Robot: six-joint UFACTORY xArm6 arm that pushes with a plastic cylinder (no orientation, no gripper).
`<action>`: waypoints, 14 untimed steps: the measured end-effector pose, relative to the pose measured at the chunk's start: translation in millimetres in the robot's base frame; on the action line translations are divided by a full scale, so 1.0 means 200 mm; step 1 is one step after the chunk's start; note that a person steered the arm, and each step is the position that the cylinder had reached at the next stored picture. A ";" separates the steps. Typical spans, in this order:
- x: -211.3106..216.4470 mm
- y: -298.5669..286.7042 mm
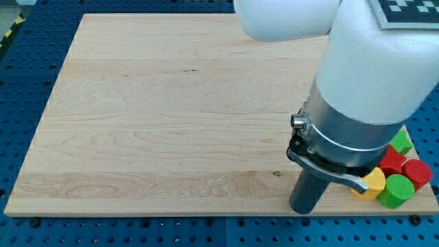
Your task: Push the green circle along with the yellow heart slightly left
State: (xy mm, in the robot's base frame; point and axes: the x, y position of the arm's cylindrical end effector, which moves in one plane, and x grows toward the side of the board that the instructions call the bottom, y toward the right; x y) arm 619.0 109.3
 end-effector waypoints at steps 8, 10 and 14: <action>-0.77 1.18; -0.04 1.13; 0.00 0.96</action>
State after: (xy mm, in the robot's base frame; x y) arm 618.1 301.7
